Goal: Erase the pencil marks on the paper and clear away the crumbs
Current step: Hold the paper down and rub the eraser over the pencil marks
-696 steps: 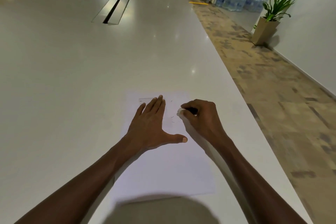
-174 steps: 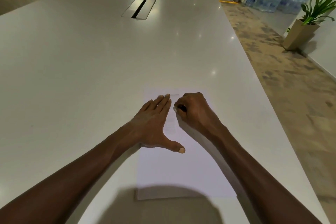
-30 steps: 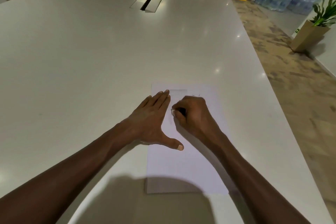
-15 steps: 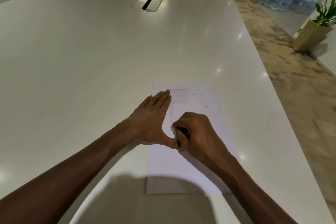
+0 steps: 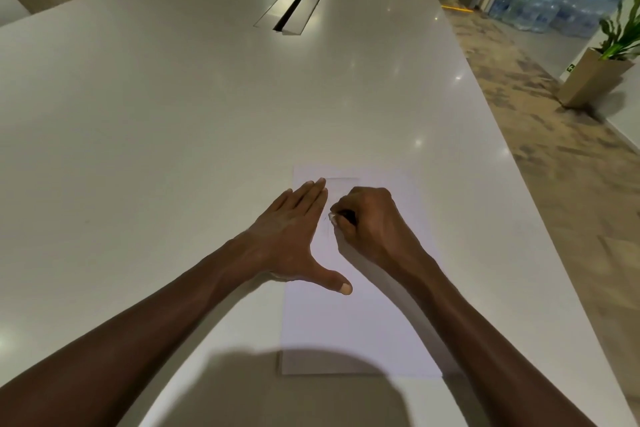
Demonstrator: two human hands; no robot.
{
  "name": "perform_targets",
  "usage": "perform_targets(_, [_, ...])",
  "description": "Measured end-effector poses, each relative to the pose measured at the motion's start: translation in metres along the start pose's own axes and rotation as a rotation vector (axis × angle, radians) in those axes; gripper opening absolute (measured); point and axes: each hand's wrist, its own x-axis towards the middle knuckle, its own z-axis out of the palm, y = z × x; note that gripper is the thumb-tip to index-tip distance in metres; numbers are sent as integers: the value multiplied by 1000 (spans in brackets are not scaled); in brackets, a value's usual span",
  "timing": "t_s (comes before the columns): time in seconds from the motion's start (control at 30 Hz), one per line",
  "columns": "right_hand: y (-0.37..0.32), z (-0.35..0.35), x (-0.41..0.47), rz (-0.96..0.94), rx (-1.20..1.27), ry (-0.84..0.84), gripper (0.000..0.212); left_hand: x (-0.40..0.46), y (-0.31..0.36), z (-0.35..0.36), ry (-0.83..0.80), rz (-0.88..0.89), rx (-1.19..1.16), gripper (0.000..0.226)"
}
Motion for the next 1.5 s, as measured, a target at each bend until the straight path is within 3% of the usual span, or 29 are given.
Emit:
perform_targets(0.2, [-21,-3,-40,-15,68,-22,19,2,0,3,20,-46,2,161])
perform_targets(0.6, [4,8,28,-24,-2,36,21,0,2,-1,-15,-58,-3,161])
perform_targets(0.9, [-24,-6,-34,-20,118,-42,23,2,1,1,-5,-48,19,162])
perform_targets(1.17, [10,-2,12,36,55,37,15,0,2,-2,-25,-66,-11,162])
perform_targets(1.5, [-5,-17,-30,-30,36,-124,22,2,2,-2,-28,-54,16,163])
